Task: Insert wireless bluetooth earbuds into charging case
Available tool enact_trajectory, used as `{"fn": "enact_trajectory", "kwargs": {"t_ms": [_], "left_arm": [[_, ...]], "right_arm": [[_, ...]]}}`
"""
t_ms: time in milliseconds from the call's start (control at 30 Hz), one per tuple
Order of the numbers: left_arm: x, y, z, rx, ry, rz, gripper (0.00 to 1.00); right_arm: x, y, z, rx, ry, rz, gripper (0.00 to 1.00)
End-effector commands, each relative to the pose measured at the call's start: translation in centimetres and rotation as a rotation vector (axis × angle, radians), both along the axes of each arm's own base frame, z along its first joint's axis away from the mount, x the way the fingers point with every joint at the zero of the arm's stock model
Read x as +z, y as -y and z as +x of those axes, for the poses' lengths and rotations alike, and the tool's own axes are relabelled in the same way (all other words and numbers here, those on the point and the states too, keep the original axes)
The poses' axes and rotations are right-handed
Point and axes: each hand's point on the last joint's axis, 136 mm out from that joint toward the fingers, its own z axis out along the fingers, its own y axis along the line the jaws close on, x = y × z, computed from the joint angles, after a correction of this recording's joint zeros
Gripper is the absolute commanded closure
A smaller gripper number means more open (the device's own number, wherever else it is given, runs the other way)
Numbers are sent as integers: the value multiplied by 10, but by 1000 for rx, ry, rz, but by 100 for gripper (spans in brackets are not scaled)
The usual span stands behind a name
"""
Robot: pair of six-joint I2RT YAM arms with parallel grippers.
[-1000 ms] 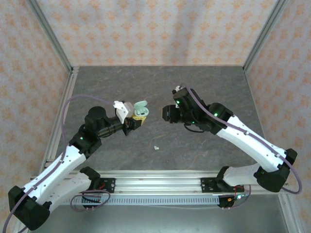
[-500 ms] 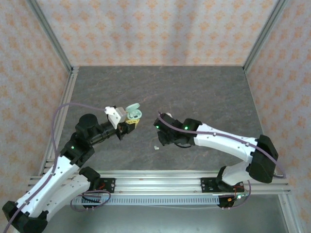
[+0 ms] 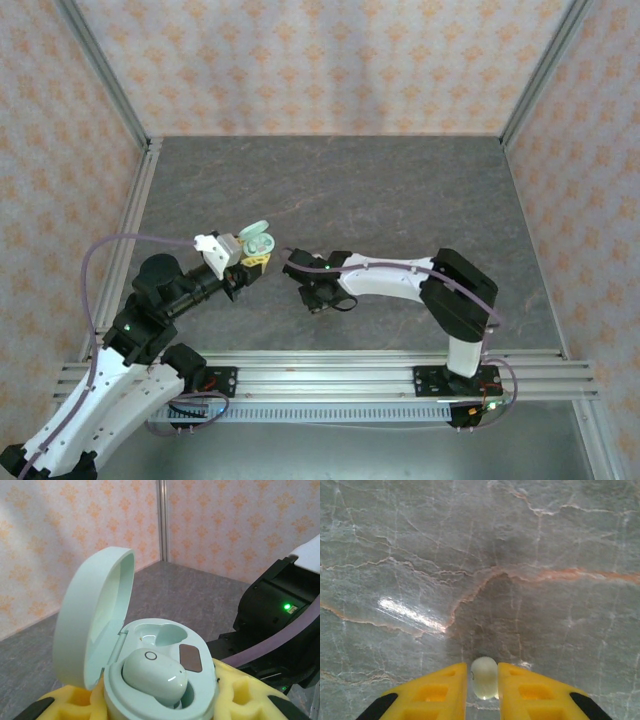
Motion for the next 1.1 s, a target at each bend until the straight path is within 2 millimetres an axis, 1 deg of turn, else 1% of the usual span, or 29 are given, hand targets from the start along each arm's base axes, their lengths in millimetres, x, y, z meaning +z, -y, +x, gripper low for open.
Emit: {"fn": "enact_trajectory", "kwargs": {"t_ms": [0,200,333,467,633,833,1067], "left_arm": [[1,-3,-1,15,16,18,92],[1,-6,-1,27,20,23,91],[0,-6,-1,30,22,27,91],[0,-5,-1,27,20,27,91],[0,-5,-1,26,21,27,91],[0,-5,-2,22,20,24,91],[0,-4,-1,20,19,20,91]], "right_arm": [[1,3,1,41,5,-60,76],[-1,4,3,69,0,-113,75],[0,6,0,78,-1,-133,72],[-4,8,-3,82,-2,-148,70],[-8,6,-3,84,-6,-150,70],[-13,9,-1,81,5,-166,71],[-12,13,4,61,32,-187,80]]}}
